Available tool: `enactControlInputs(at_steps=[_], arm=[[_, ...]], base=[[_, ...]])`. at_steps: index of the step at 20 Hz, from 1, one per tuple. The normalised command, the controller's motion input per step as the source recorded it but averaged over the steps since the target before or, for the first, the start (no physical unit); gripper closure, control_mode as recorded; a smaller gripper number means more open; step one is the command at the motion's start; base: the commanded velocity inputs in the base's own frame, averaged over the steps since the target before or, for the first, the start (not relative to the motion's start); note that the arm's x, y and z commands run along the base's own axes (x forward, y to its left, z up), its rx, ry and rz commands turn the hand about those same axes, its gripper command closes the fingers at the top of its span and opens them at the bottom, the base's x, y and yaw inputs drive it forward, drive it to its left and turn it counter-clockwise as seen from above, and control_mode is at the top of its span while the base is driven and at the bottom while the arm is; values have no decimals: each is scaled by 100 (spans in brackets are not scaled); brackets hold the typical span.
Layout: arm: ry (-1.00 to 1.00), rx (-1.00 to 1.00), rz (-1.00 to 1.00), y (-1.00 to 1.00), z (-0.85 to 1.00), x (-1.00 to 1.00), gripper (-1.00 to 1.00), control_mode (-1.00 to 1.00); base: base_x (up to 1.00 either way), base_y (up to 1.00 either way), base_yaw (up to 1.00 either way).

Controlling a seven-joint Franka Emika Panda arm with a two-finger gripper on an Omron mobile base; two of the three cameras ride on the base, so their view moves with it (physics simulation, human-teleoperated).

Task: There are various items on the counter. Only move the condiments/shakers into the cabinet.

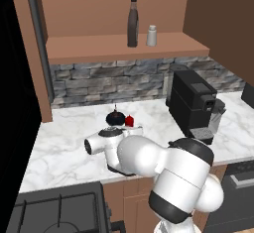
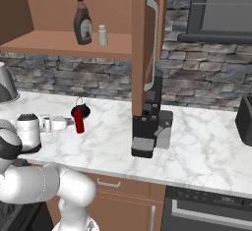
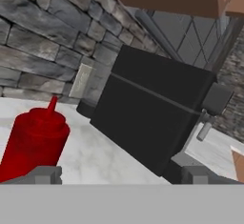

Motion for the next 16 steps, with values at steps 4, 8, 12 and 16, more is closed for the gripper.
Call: enactControlInputs(at_steps=[4,8,12,16], arm=[[0,0,0,0,-2,22,-100,-100],[0,0,0,0,-3,15,-100,-100],[0,0,0,4,-9,13,-100,-100],[0,0,0,13,-12,11,-100,-100]], base=[[0,0,0],[0,0,0],[0,0,0],[0,0,0]])
